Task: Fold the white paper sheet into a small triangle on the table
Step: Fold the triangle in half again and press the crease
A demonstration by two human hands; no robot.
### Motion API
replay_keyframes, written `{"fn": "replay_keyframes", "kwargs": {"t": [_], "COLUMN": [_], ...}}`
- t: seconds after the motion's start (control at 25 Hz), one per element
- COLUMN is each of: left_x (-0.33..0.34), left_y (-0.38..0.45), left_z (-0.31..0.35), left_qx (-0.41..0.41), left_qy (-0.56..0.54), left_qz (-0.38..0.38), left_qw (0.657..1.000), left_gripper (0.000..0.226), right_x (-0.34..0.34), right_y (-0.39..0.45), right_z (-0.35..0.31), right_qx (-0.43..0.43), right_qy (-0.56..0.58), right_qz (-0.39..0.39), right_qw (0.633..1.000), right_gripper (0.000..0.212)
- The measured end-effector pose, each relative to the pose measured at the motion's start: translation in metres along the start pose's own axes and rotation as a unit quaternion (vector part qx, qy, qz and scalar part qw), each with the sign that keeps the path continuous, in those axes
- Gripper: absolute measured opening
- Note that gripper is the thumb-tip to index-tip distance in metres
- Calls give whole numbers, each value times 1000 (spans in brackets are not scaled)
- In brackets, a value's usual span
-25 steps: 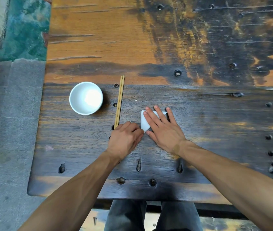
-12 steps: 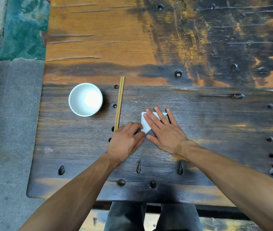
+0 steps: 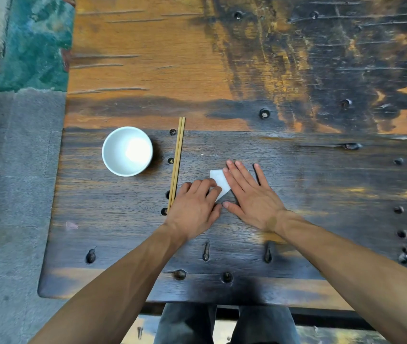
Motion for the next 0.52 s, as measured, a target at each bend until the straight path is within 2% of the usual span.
{"fn": "replay_keyframes", "kwargs": {"t": [0.24, 0.36, 0.44, 0.52], "left_x": [1, 1, 1, 0], "left_y": [-3, -1, 2, 5], "left_z": [2, 3, 4, 6], "left_qx": [-6, -20, -28, -31], "left_qy": [3, -1, 7, 17], "left_qz": [-6, -29, -41, -48], "left_qw": [1000, 999, 999, 998], "left_gripper": [44, 53, 58, 59], "right_x": [-4, -9, -10, -5], "right_y": [-21, -25, -24, -22], "right_z": [27, 25, 15, 3], "right_qx": [53, 76, 43, -19], "right_qy": [-3, 12, 8, -14], "right_qz": [-4, 19, 44, 34], "right_qw": [999, 997, 998, 999], "right_gripper": [75, 76, 78, 77]}}
Point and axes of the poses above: each hand's wrist, its own y-axis towards the middle knuckle, its own x-axis out of the palm, z = x × y, the point moved 1 cm from there along y, towards the middle knuckle, and after that the axes turned 9 degrees about y, right-handed, at the moved point
